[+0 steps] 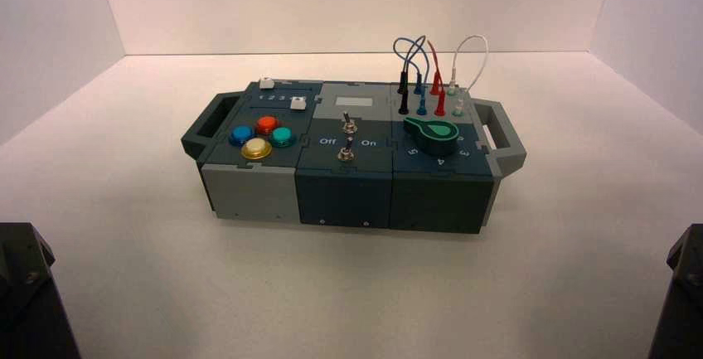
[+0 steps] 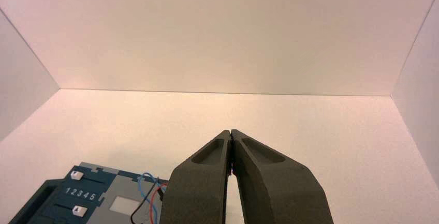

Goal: Move the box closer.

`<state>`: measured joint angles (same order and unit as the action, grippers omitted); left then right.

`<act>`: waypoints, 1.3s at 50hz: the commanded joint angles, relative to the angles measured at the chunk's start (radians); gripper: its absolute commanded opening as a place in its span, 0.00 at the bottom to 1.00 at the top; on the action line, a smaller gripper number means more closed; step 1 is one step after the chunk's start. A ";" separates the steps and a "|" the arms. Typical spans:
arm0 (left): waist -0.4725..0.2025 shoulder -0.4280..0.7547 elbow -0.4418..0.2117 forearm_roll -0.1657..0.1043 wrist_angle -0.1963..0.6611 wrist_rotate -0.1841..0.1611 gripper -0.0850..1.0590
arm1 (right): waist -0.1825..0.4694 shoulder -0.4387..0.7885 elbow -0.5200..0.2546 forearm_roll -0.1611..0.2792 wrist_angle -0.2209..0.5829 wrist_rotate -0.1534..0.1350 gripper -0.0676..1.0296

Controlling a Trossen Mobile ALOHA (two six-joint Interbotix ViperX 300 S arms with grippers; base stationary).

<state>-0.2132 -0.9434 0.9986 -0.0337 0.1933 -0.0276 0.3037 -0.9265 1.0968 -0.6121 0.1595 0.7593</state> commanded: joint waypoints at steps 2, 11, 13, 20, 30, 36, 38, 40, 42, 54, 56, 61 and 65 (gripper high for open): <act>0.002 0.005 -0.014 0.000 -0.011 0.002 0.05 | 0.003 0.005 -0.025 0.002 -0.008 0.000 0.04; 0.002 0.005 -0.012 0.000 -0.011 0.003 0.05 | 0.003 0.003 -0.026 0.002 -0.008 0.002 0.04; 0.002 0.005 -0.012 0.000 -0.011 0.005 0.05 | 0.003 0.003 -0.026 0.002 -0.008 0.002 0.04; 0.002 0.018 -0.012 0.000 -0.009 0.005 0.05 | 0.006 0.005 -0.029 0.003 -0.008 0.003 0.04; -0.005 0.130 -0.058 0.000 0.017 0.005 0.05 | 0.048 0.052 -0.057 0.005 -0.008 0.003 0.04; -0.023 0.245 -0.117 0.000 0.044 0.005 0.05 | 0.069 0.147 -0.107 0.005 -0.008 0.003 0.04; -0.029 0.281 -0.137 0.000 0.051 0.005 0.05 | 0.071 0.183 -0.127 0.005 -0.008 0.003 0.04; -0.040 0.330 -0.164 -0.002 0.058 0.002 0.05 | 0.077 0.232 -0.155 0.006 -0.008 0.003 0.04; -0.051 0.368 -0.186 -0.006 0.061 0.002 0.05 | 0.078 0.268 -0.176 0.006 -0.008 0.005 0.04; -0.121 0.627 -0.327 -0.011 0.066 0.000 0.05 | 0.109 0.565 -0.334 0.005 -0.008 0.003 0.04; -0.130 0.657 -0.344 -0.011 0.066 0.000 0.05 | 0.114 0.604 -0.353 0.005 -0.008 0.002 0.04; -0.146 0.741 -0.391 -0.011 0.066 0.000 0.05 | 0.123 0.713 -0.411 0.005 -0.008 0.002 0.04; -0.149 0.799 -0.419 -0.011 0.066 0.000 0.05 | 0.127 0.792 -0.448 0.005 -0.008 0.003 0.04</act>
<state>-0.3605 -0.1856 0.6335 -0.0445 0.2638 -0.0261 0.4188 -0.2117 0.7194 -0.6090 0.1580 0.7593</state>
